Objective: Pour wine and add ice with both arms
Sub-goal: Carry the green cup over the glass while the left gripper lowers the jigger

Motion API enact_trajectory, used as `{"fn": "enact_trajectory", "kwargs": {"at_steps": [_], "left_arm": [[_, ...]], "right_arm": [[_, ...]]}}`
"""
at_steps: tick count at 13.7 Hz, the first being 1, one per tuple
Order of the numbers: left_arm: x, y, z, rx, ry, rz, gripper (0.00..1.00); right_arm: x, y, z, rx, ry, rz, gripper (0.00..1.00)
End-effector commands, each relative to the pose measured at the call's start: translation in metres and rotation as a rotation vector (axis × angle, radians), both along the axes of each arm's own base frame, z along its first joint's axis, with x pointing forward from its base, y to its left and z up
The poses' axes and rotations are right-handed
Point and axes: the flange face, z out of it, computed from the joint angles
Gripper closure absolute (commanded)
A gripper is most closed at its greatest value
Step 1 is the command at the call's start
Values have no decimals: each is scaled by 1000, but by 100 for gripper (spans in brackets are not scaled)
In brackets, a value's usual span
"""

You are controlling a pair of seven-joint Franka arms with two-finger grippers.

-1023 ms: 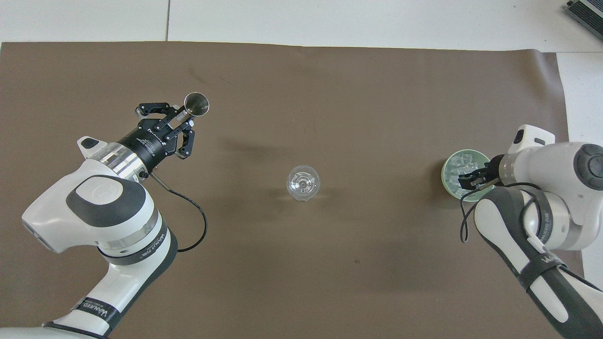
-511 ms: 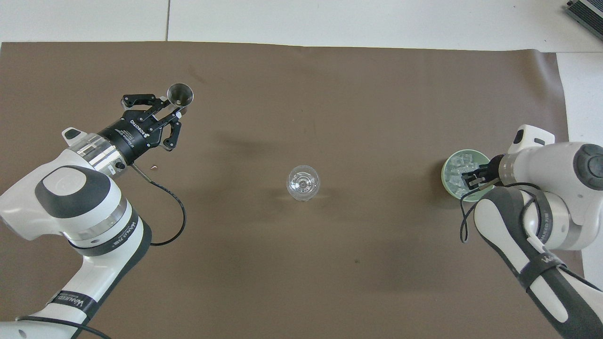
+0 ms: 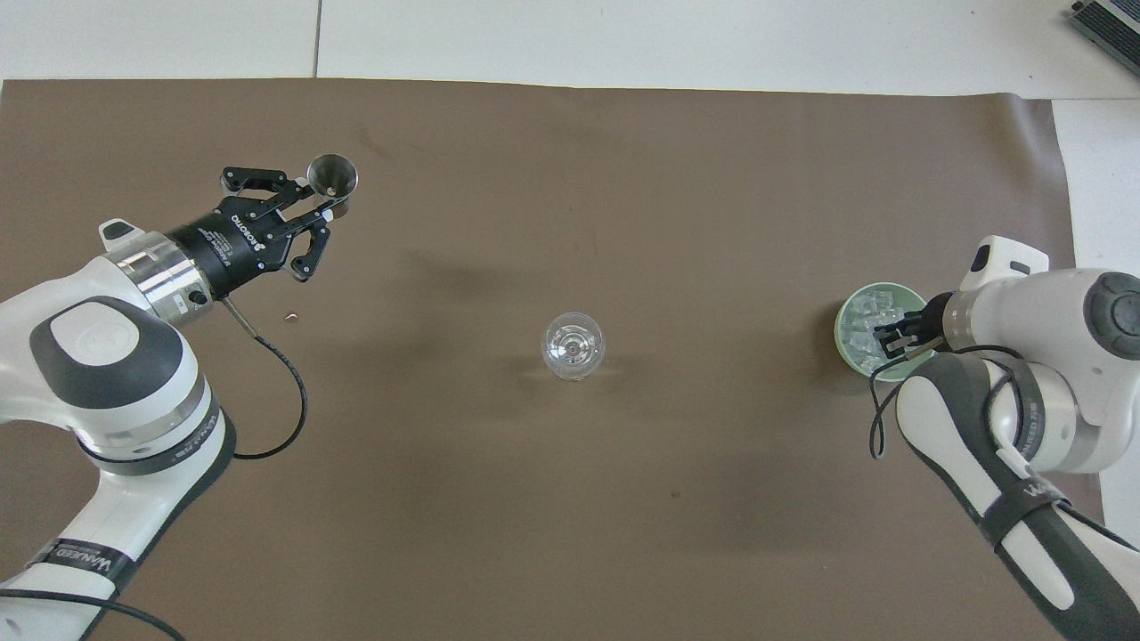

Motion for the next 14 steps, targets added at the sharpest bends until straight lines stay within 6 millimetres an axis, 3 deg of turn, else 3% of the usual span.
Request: {"fn": "enact_trajectory", "kwargs": {"at_steps": [1,3,4,7,9,10,12,14], "left_arm": [[-3,19,9,-31,41,-47,100],[-2,29,11,-54,59,-41,100],[-3,30,9,-67,70,-57,100],[-6,59,-4,-102,107,-49,100],[-4,79,-27,-123,151,-35,100],[-5,80,-40,-127,170,-42,100],[-11,97,-63,-131,189,-19,100],[-25,103,-86,-123,173,-32,100]], "right_arm": [[0,0,-1,13,0,-12,77],[4,0,4,13,-3,-13,100],[6,0,5,15,10,-16,100],[18,0,28,23,54,-59,100],[23,5,49,31,58,-107,100],[25,9,59,36,57,-142,100],[26,28,87,53,37,-216,100],[31,51,108,72,20,-303,100]]}}
